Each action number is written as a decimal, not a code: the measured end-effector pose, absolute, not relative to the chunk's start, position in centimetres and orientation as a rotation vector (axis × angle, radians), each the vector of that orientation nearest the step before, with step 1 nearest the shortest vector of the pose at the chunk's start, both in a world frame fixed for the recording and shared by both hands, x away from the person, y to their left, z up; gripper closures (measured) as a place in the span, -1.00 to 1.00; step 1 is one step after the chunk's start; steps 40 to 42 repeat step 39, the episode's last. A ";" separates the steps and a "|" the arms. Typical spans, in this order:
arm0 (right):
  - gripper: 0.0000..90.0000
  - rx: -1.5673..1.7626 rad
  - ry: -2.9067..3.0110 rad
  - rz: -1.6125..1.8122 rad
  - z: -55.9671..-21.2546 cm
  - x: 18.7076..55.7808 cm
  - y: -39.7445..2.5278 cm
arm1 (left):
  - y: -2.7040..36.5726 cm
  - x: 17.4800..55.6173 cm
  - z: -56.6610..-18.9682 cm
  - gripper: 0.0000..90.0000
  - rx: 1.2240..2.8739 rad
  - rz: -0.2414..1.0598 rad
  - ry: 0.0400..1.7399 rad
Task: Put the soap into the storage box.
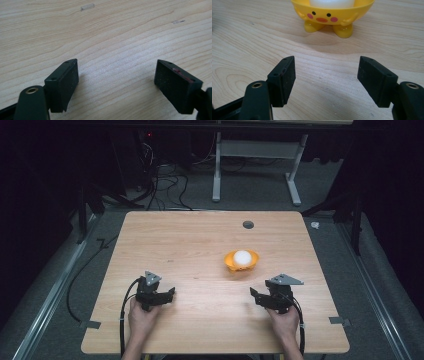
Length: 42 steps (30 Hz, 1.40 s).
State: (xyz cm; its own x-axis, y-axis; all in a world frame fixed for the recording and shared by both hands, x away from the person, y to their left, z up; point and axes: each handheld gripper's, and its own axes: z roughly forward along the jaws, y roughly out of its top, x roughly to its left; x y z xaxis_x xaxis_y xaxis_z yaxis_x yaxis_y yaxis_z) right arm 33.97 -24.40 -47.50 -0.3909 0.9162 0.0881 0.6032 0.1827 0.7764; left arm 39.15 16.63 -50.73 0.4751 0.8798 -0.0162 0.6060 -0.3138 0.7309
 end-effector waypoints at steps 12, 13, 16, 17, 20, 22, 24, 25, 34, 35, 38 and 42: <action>-0.29 1.418 2.109 1.039 -48.2 34.9 -23.3 | 16.6 39.1 -50.7 -0.55 2.040 0.513 1.226; -0.29 1.422 2.113 1.040 -48.3 35.0 -23.2 | 16.6 39.1 -50.7 -0.55 2.039 0.514 1.227; -0.29 1.420 2.125 1.039 -48.5 35.4 -22.9 | 16.6 39.1 -50.7 -0.55 2.040 0.513 1.226; -0.29 1.415 2.131 1.038 -48.6 35.5 -22.8 | 16.6 39.1 -50.7 -0.55 2.039 0.514 1.227; -0.29 1.421 2.144 1.033 -48.9 35.9 -22.5 | 16.6 39.1 -50.7 -0.55 2.039 0.514 1.227; -0.29 1.426 2.154 1.028 -49.2 36.1 -22.3 | 16.6 39.1 -50.7 -0.55 2.039 0.513 1.227; -0.29 1.427 2.162 1.016 -49.5 36.3 -22.1 | 16.6 39.1 -50.7 -0.55 2.039 0.513 1.227; -0.29 1.426 2.166 1.010 -49.6 36.4 -22.1 | 16.6 39.1 -50.7 -0.55 2.039 0.513 1.227; -0.31 1.354 2.170 0.918 -50.3 36.5 -21.0 | 16.6 39.1 -50.7 -0.55 2.040 0.513 1.226; -0.32 1.342 2.173 0.910 -50.3 36.4 -20.9 | 16.6 39.1 -50.7 -0.55 2.039 0.513 1.226; -0.32 1.341 2.177 0.913 -50.3 36.5 -20.8 | 16.6 39.1 -50.7 -0.55 2.039 0.513 1.226; -0.32 1.341 2.178 0.913 -50.3 36.5 -20.8 | 16.7 39.1 -50.7 -0.55 2.039 0.513 1.227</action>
